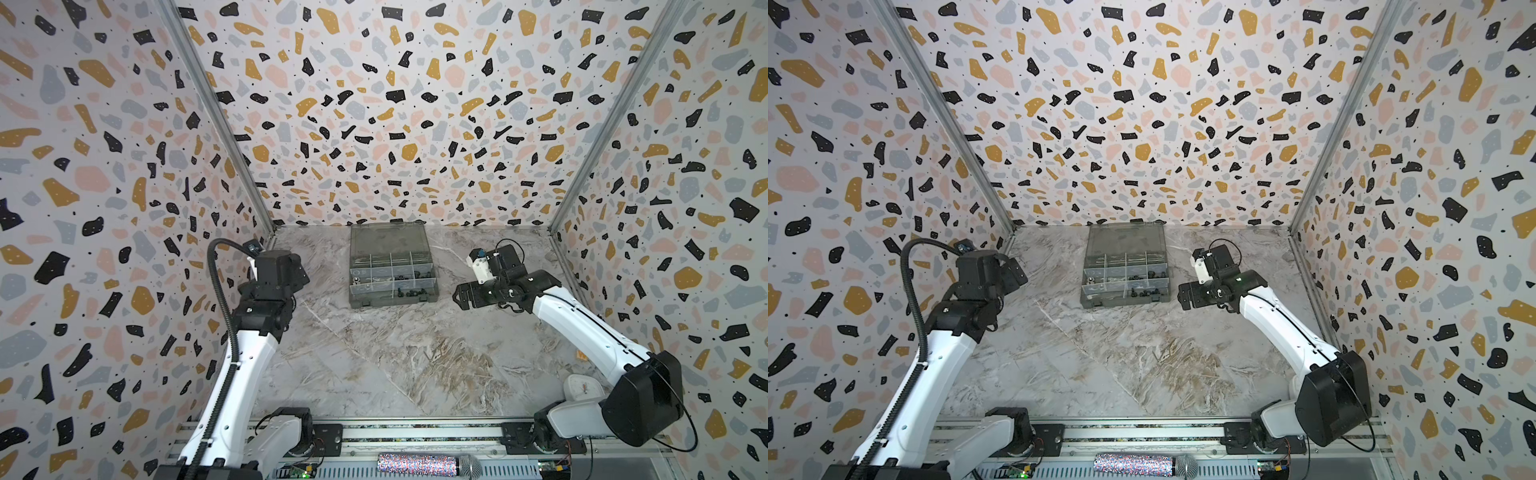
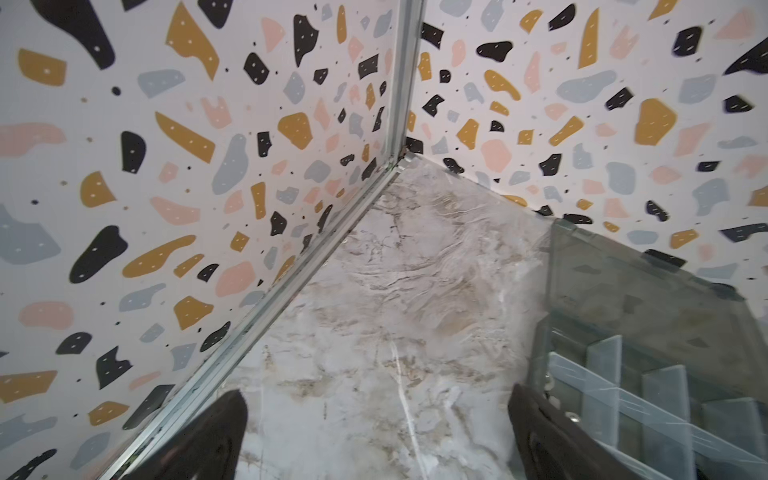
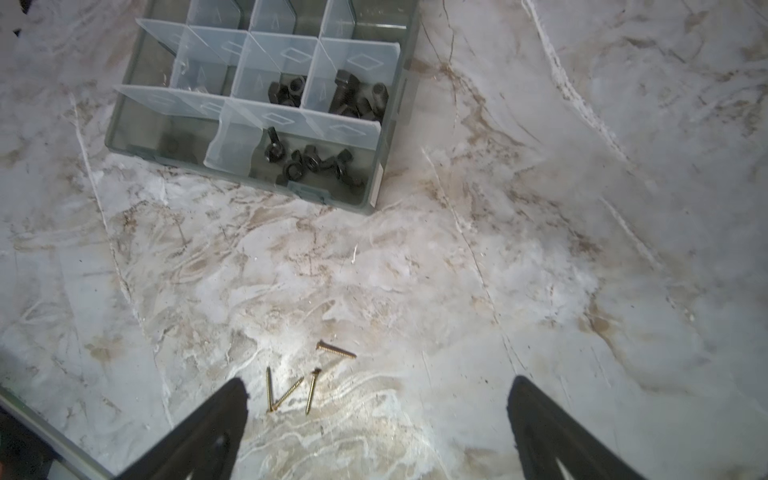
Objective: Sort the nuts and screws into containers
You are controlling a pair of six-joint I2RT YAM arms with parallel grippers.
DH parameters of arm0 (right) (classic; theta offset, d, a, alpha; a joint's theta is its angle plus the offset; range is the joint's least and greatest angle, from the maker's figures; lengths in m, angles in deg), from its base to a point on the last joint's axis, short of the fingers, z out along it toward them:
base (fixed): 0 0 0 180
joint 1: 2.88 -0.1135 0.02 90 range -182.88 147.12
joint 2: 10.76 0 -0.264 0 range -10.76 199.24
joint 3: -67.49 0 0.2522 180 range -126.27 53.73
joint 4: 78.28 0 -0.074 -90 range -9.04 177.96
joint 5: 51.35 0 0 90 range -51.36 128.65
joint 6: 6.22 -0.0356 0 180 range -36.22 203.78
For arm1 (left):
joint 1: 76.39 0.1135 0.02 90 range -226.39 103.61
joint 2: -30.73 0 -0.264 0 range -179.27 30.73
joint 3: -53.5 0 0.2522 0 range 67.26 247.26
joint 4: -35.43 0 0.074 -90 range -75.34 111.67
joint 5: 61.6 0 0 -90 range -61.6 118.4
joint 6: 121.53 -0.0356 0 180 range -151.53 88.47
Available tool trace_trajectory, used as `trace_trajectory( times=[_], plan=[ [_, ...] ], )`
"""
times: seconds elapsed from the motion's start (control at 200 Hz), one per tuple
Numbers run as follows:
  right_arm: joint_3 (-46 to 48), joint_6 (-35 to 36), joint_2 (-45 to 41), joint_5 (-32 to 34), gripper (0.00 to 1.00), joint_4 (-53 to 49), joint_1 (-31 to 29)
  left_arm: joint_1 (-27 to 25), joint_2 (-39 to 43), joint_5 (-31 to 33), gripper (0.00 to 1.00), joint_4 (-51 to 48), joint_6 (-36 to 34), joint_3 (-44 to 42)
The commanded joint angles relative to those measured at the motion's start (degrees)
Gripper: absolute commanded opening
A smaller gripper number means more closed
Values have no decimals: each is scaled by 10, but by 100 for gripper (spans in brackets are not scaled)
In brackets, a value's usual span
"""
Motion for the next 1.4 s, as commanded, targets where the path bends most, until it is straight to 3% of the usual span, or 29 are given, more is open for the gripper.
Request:
trace_trajectory(
  times=[0.0, 0.175, 0.28, 0.385, 0.666, 0.956, 1.327, 1.397],
  plan=[
    [18, 4, 12, -11, 99, 35, 10, 4, 54, 57, 100, 53, -5, -67],
    [33, 9, 31, -17, 99, 51, 31, 4, 181, 48, 100, 190, -50, -211],
    [55, 2, 26, -24, 99, 68, 42, 4, 268, 81, 100, 248, -64, -286],
    [80, -2, 18, -35, 99, 85, 54, 4, 302, 84, 100, 279, -81, -334],
    [110, -4, 13, -41, 99, 95, 91, 4, 170, 12, 100, 368, -99, -371],
    [157, 11, -66, 5, 99, 141, 123, 4, 71, 14, 100, 501, -124, -405],
    [112, 18, -32, -21, 100, 91, 120, 2, 56, -30, 100, 464, -120, -344],
    [109, 20, -26, -30, 83, 83, 112, -3, 59, -52, 100, 442, -126, -325]
  ],
)
